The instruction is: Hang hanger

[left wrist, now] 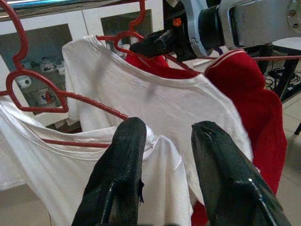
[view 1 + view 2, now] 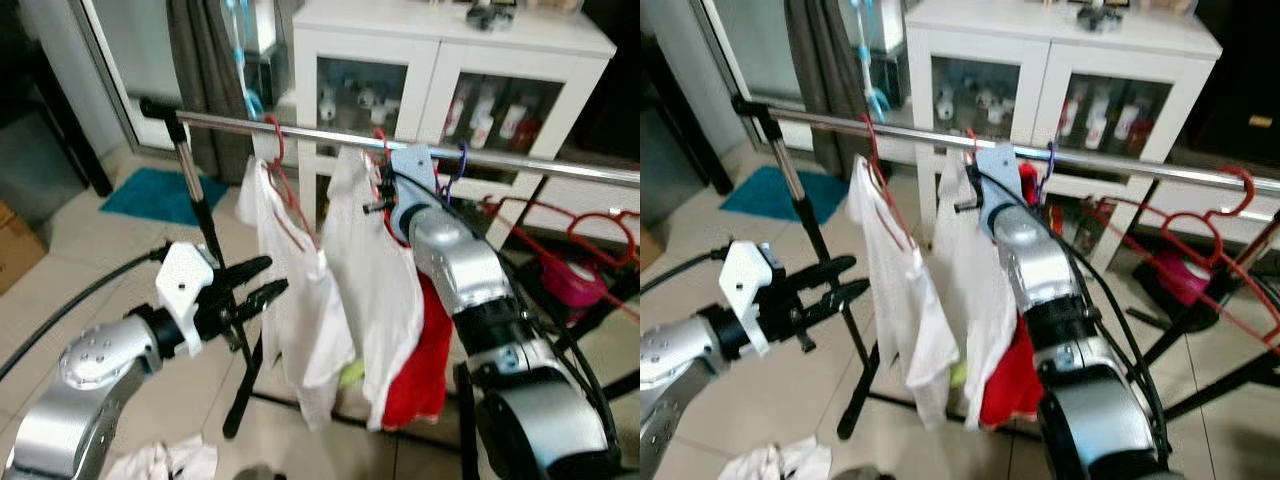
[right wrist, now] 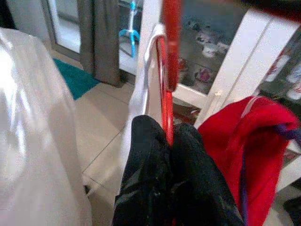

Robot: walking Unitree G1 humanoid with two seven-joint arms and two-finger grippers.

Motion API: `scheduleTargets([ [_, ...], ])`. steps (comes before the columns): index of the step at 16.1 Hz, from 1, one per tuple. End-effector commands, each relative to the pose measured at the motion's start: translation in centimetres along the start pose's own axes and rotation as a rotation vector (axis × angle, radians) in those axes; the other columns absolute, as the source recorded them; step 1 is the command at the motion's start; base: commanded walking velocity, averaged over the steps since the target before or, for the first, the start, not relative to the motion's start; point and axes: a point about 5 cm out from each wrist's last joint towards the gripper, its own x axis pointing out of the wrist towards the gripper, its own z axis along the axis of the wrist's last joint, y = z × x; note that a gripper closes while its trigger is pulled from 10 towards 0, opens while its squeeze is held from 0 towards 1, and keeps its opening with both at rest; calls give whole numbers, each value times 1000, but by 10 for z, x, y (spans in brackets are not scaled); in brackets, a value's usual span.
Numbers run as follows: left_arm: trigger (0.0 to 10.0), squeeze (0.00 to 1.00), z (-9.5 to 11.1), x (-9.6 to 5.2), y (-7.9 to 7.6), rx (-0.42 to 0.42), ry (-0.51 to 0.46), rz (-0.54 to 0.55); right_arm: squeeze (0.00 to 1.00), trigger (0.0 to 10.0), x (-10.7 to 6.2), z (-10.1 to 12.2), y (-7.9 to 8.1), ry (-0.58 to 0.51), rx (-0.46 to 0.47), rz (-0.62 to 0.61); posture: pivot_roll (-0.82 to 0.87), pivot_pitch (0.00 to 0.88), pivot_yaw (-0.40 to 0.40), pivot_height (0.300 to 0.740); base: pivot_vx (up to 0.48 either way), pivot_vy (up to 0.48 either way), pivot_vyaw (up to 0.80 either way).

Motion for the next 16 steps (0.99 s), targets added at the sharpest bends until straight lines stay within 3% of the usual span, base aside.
scheduleTargets([
  [1,10000,0,5,-1,0,15,-8,-10,0,10000,-1,-7,-2,29,40,14,34,0,22,740,0,0,0],
  [2,10000,0,4,-2,-1,7,-7,-3,1000,10000,-3,-6,-2,-1,58,19,34,0,23,740,0,0,0],
  [5,10000,0,0,-3,-5,-13,-10,11,1000,10000,-22,6,-8,-158,74,66,33,0,29,740,0,0,0],
  [6,10000,0,-1,-2,-3,-12,-16,54,1000,10000,-45,12,-12,-249,105,123,30,0,36,740,0,0,0],
  [8,10000,0,-1,-1,1,-13,-18,123,1000,10000,-62,12,-13,-296,93,167,25,0,44,740,0,0,0],
  [9,10000,0,-6,0,7,-42,-5,266,0,10000,-87,6,-7,-314,145,268,11,0,57,740,0,0,0],
  [10,10000,0,-8,2,5,-45,-11,342,0,10000,-101,-5,-3,-284,190,313,-1,0,66,740,0,0,0],
  [12,10000,0,-17,4,-5,-14,-6,447,0,10000,-116,-26,0,-255,203,289,-23,0,80,740,0,0,0],
  [14,10000,0,-32,7,-12,-117,-12,515,0,10000,-124,-49,1,-221,197,210,-28,0,81,740,0,0,0],
  [16,10000,0,-40,8,-14,-137,4,519,0,10000,-125,-60,0,-187,255,181,-37,0,78,740,0,0,0],
])
